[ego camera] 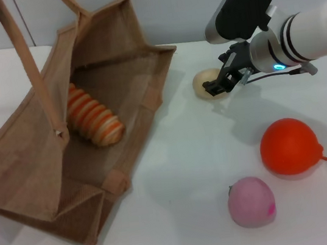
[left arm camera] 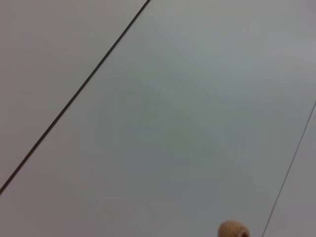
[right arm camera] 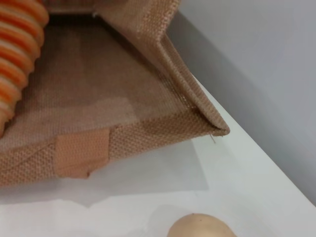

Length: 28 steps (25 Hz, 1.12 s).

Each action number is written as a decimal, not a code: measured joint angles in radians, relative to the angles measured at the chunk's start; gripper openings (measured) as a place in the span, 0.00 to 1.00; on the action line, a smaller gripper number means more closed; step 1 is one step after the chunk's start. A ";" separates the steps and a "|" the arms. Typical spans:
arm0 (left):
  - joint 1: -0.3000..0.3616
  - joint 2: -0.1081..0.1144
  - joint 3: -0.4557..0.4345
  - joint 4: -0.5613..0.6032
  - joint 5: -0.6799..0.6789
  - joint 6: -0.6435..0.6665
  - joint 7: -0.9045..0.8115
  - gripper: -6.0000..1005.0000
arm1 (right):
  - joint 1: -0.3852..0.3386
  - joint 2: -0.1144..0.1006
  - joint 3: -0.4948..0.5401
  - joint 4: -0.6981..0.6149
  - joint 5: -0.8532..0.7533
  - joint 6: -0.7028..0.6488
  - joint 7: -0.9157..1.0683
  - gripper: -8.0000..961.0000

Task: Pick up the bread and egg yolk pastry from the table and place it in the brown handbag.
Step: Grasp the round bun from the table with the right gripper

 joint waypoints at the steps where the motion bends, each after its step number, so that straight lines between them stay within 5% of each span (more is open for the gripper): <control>1: 0.000 0.000 0.000 0.000 0.000 0.000 0.000 0.13 | 0.001 0.000 -0.001 0.000 0.000 0.000 0.000 0.75; 12: -0.012 0.000 0.002 0.000 0.002 0.000 0.000 0.13 | 0.027 0.001 -0.005 0.038 -0.001 -0.011 0.000 0.92; 28: -0.049 0.000 0.001 -0.013 0.040 0.001 0.000 0.13 | 0.051 0.009 -0.038 0.048 0.000 -0.022 0.007 0.91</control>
